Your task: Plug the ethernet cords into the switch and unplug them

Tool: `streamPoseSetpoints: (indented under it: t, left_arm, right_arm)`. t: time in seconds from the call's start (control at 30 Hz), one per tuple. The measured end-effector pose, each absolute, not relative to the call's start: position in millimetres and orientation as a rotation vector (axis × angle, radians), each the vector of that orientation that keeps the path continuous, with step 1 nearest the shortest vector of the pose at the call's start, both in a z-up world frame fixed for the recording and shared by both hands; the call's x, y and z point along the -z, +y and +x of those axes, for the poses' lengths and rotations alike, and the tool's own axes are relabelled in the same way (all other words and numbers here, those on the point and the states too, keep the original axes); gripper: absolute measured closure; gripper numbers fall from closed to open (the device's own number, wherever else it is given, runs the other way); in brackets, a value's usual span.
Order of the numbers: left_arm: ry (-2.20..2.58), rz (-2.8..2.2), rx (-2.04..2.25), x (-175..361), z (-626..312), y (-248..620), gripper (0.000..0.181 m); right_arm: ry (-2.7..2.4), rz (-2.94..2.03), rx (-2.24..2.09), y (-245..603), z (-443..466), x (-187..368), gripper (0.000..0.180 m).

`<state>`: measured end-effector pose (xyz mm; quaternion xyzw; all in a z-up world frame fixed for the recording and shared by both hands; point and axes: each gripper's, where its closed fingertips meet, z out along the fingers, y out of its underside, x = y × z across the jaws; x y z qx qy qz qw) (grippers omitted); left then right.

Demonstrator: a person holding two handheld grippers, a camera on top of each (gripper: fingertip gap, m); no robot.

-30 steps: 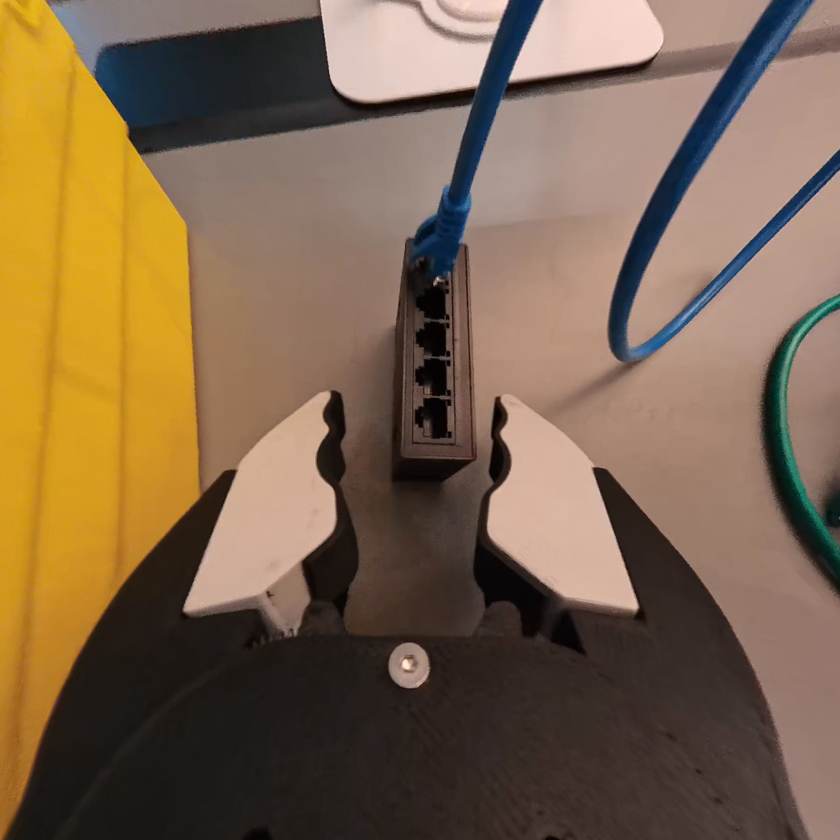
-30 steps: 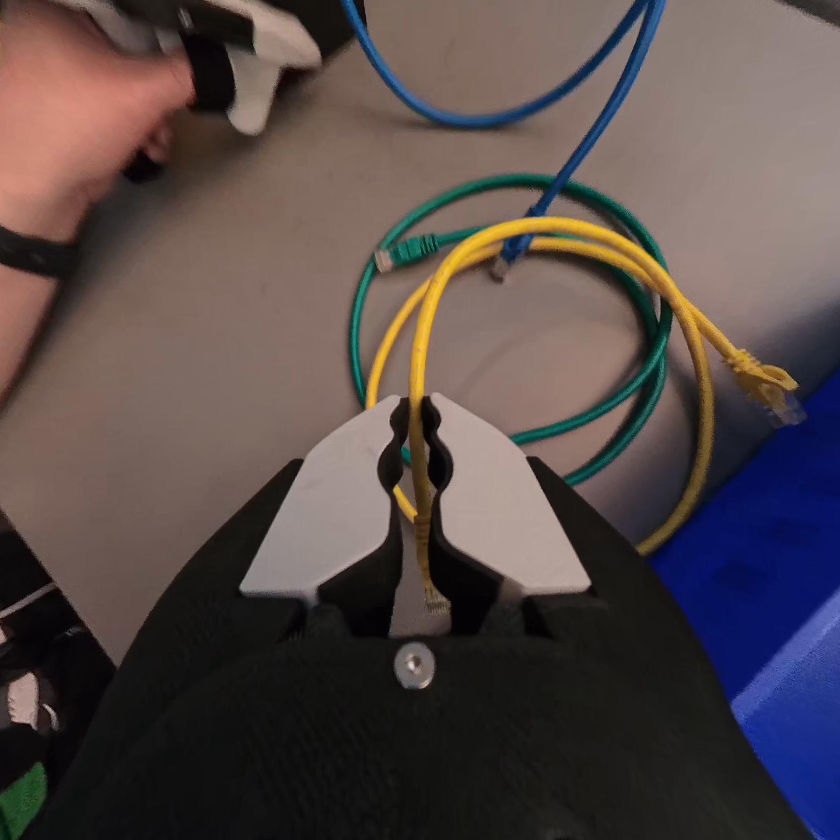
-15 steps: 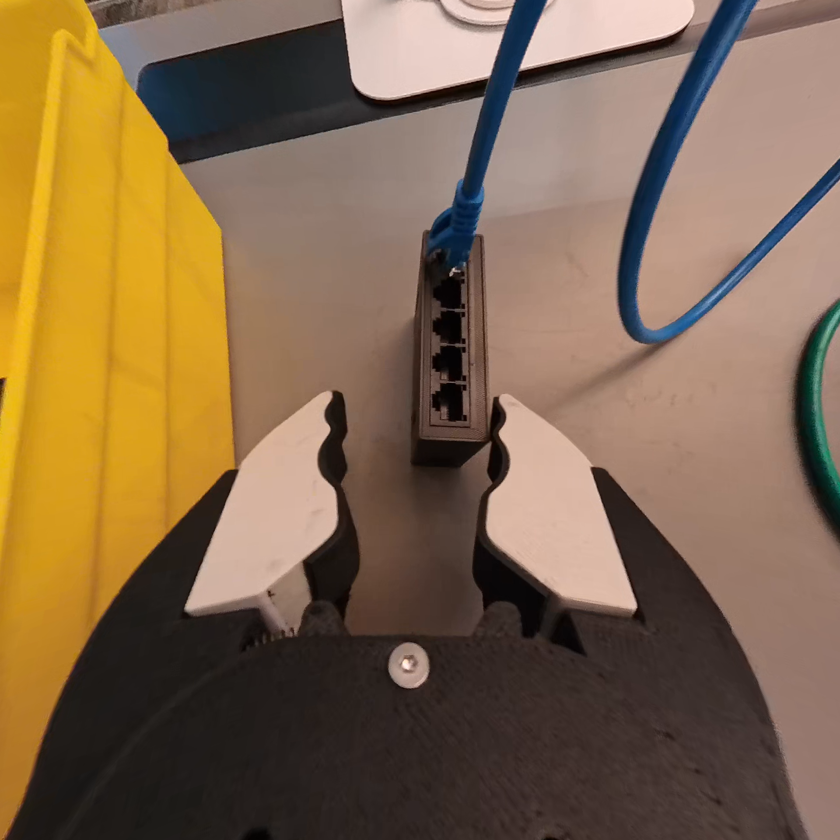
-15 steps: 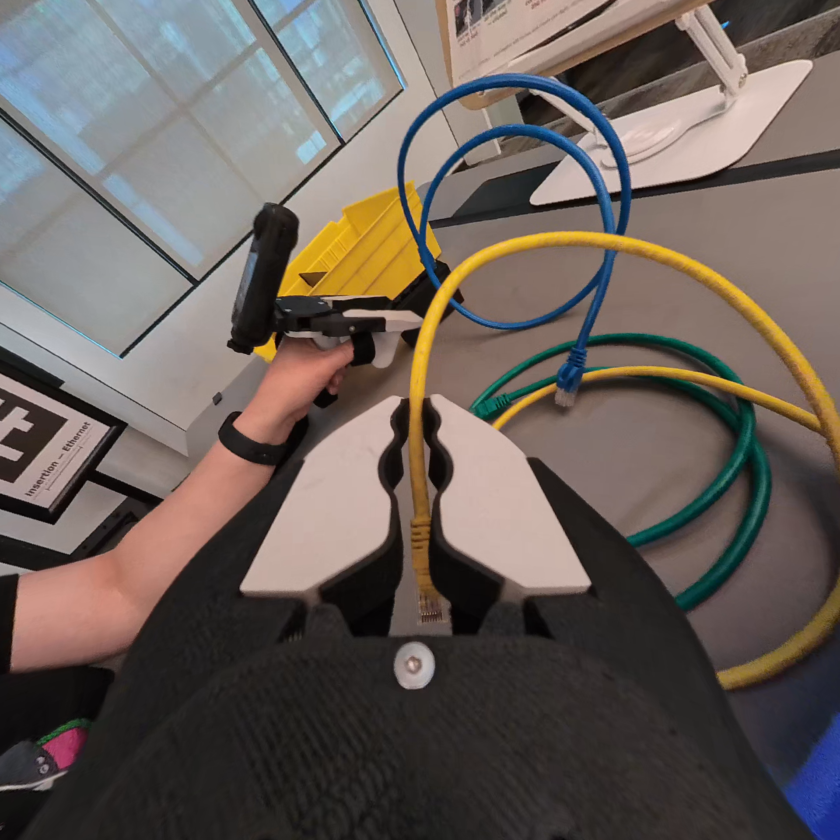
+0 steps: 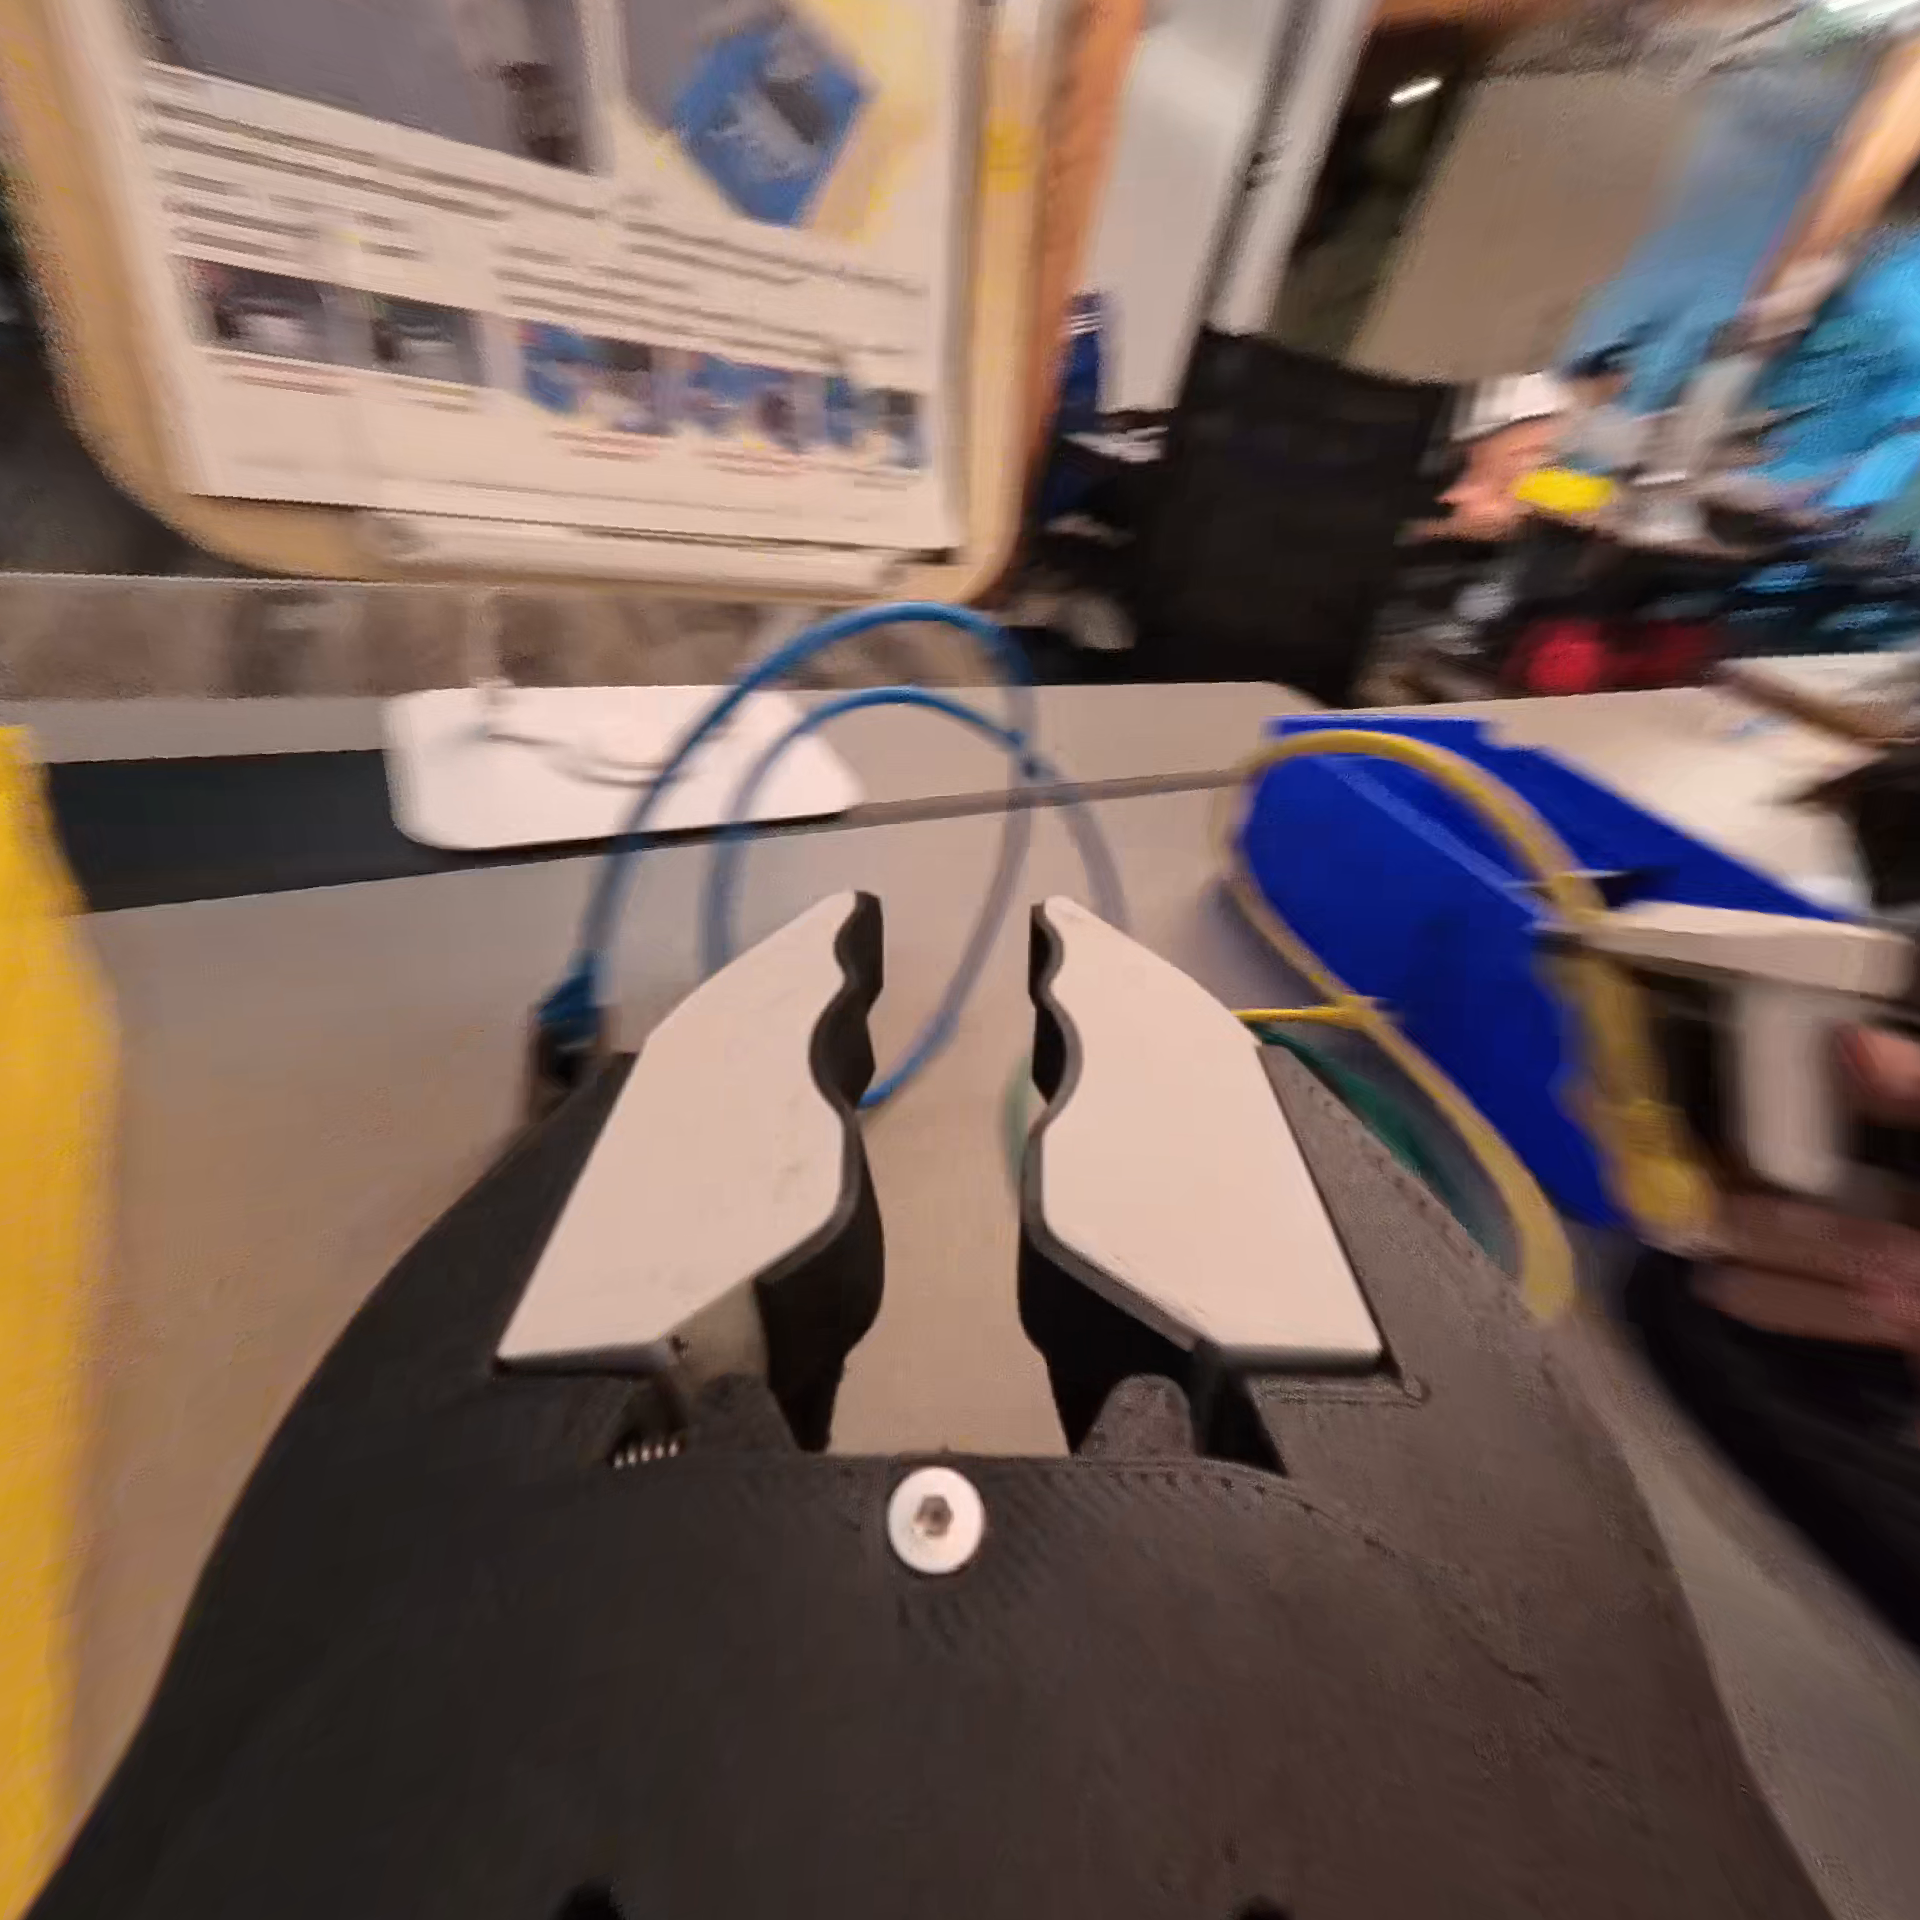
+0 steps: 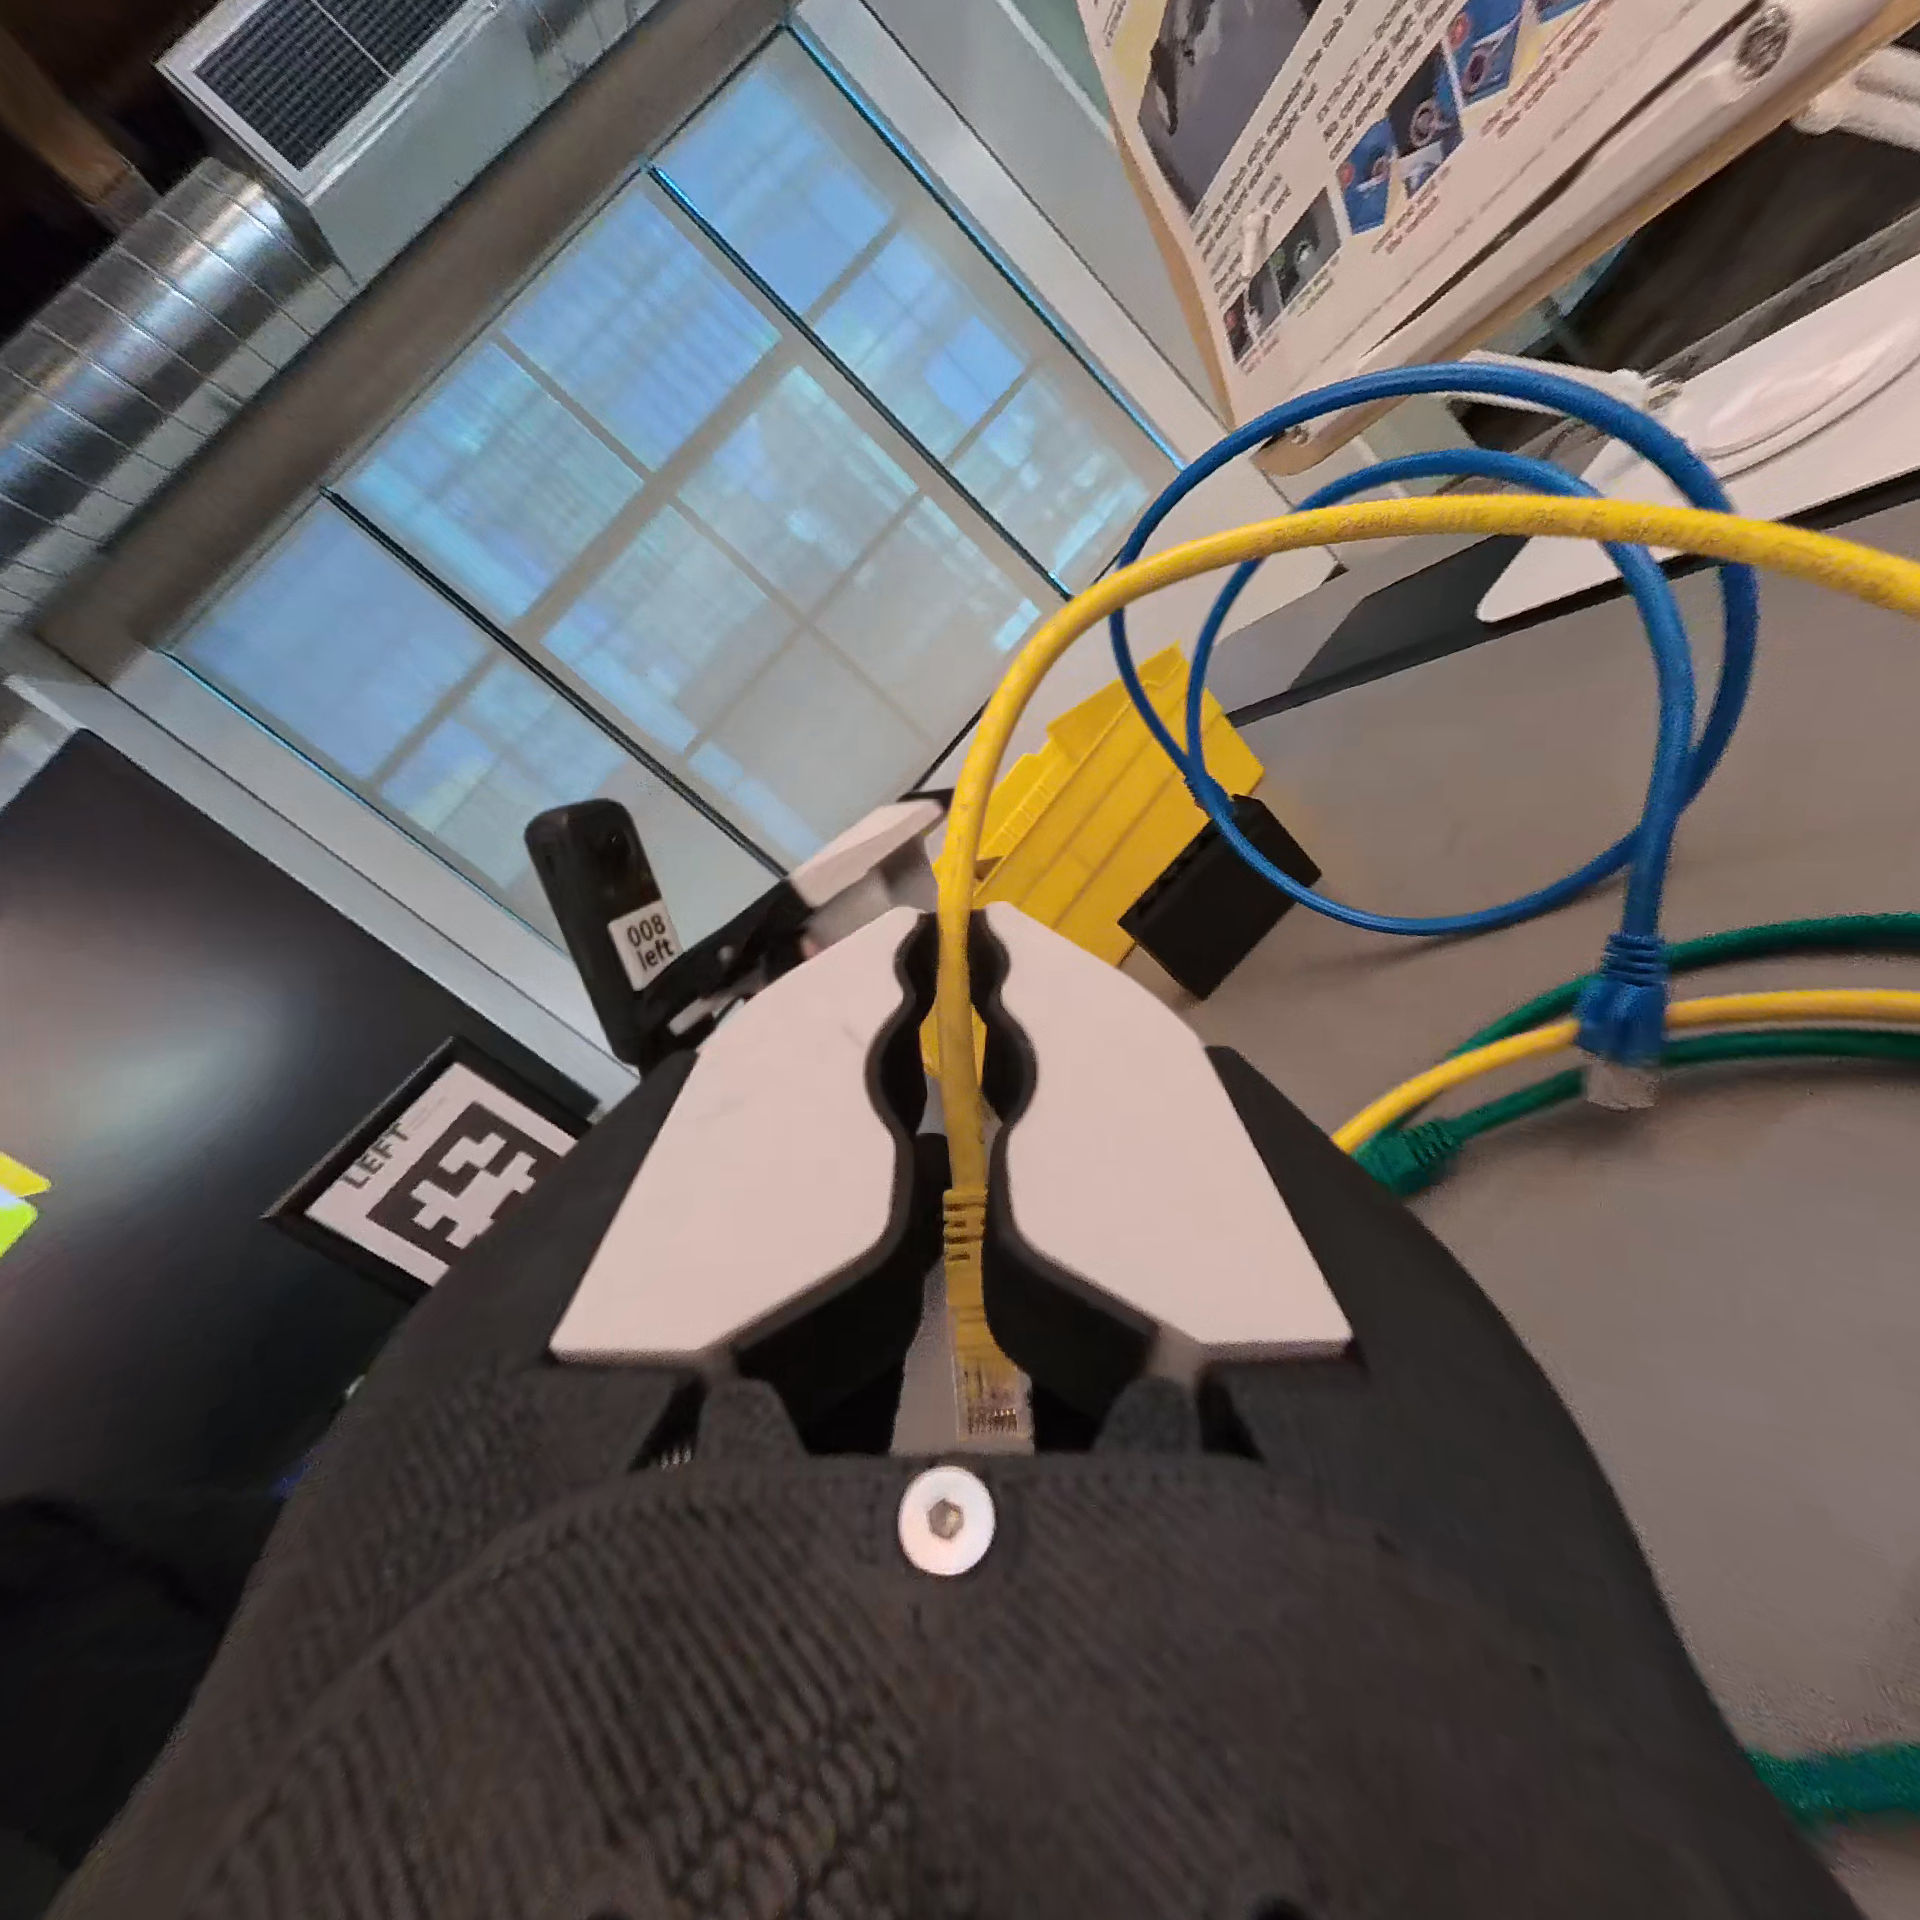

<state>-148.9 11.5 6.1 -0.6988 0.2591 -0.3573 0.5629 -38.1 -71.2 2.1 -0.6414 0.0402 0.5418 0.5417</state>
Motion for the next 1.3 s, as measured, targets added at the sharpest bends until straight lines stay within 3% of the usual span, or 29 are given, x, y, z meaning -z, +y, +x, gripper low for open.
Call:
streamPoseSetpoints:
  t: [0.3,0.57,0.6,0.67,0.73,1.17,1.3]
  left_arm:
    - [0.931,-1.668,1.585,20,-70,-82,0.143]
    - [1.155,-1.585,1.661,34,-52,-119,0.140]
    - [1.166,-1.581,1.675,35,-50,-123,0.142]
    - [1.165,-1.574,1.717,36,-47,-127,0.165]
    - [1.158,-1.578,1.785,34,-49,-129,0.168]
    - [1.295,-1.531,1.704,17,-88,-115,0.169]
    - [1.318,-1.535,1.738,15,-93,-117,0.169]
  right_arm:
    - [0.044,-1.473,-1.390,-57,-67,-21,0.173]
    - [0.073,-1.439,-1.406,-58,-67,-22,0.173]
    - [0.076,-1.433,-1.409,-59,-67,-22,0.173]
    - [0.074,-1.429,-1.408,-61,-67,-22,0.173]
    - [0.080,-1.415,-1.405,-64,-63,-23,0.173]
    - [-0.159,-1.448,-1.446,-101,-50,-17,0.172]
    - [-0.347,-1.517,-1.444,-111,-78,-8,0.162]
